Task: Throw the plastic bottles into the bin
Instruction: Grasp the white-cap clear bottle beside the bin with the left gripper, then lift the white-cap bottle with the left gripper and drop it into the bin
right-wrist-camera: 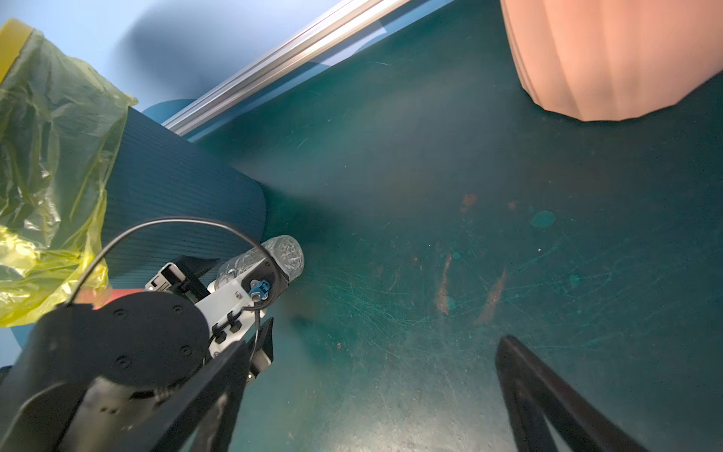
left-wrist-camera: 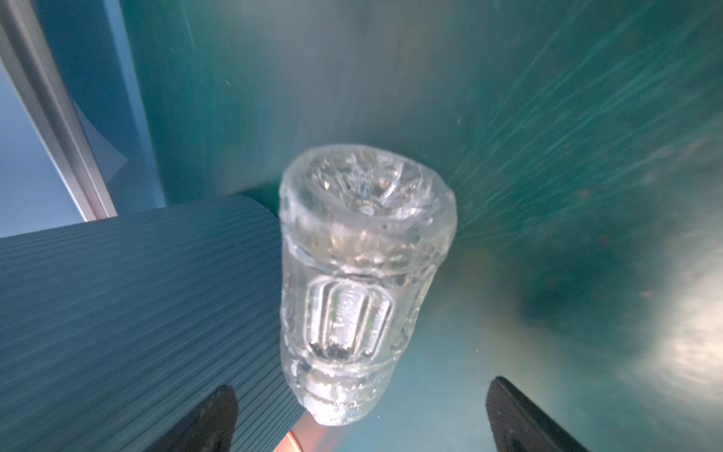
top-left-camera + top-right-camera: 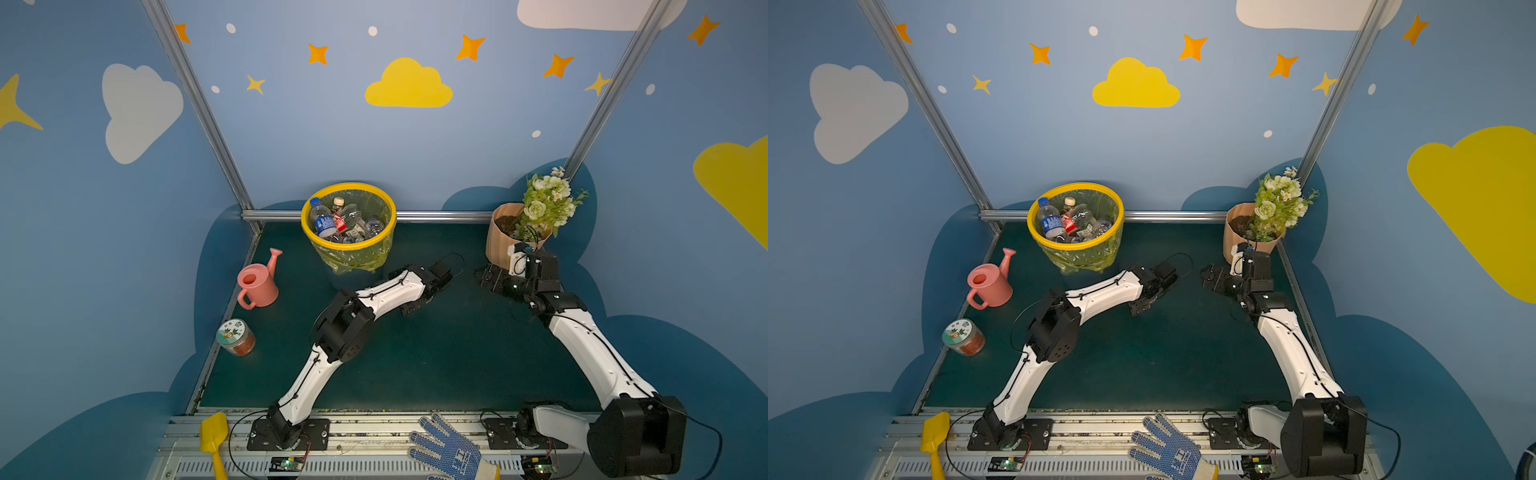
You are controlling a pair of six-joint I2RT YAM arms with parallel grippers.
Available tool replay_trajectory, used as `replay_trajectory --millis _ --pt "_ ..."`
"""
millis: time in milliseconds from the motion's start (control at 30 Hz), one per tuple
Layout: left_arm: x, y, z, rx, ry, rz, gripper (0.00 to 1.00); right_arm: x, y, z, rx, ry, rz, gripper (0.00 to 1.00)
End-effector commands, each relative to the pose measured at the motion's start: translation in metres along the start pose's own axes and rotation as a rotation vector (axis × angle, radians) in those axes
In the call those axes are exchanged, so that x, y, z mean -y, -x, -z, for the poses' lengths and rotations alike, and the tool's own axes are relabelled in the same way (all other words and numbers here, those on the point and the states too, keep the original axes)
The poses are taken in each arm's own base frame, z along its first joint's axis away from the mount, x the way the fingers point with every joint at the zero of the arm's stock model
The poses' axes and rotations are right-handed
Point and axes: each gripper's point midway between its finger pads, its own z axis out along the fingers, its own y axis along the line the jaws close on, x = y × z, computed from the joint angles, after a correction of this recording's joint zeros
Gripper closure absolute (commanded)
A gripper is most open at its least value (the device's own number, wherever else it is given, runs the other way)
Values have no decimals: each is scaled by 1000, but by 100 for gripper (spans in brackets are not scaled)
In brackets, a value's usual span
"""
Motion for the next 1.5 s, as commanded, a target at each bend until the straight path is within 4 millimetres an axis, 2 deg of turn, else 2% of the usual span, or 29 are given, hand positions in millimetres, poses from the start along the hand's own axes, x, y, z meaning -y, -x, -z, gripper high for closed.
replay_trajectory --millis 0,267,400,533,700,833,900,967,1067,1300,1467 --pt "-8 -4 -2 -36 7 -10 2 2 1 3 10 5 -16 4" --pt "0 0 -22 -59 -3 -52 6 7 2 5 9 4 -34 4" --pt "5 -7 -34 -100 -33 -58 10 10 2 8 14 3 -43 4" --pt "11 -16 -42 -133 -50 -67 22 13 2 9 20 5 -60 4" --pt "19 -17 -42 -127 -81 -60 30 14 1 7 17 16 -82 4" --pt "21 -15 -33 -108 -122 -25 45 15 2 9 20 21 -88 4" --pt "20 -10 -22 -66 -156 25 51 15 3 10 24 20 -90 4" --pt "14 -4 -5 1 -183 92 53 16 4 12 28 19 -93 4" --pt "-4 6 27 122 -194 184 55 16 4 13 33 22 -100 4" --pt "-62 12 122 427 -200 402 55 15 2 11 27 40 -117 4" --pt "-116 -10 198 677 -174 607 57 16 0 13 30 37 -115 4"
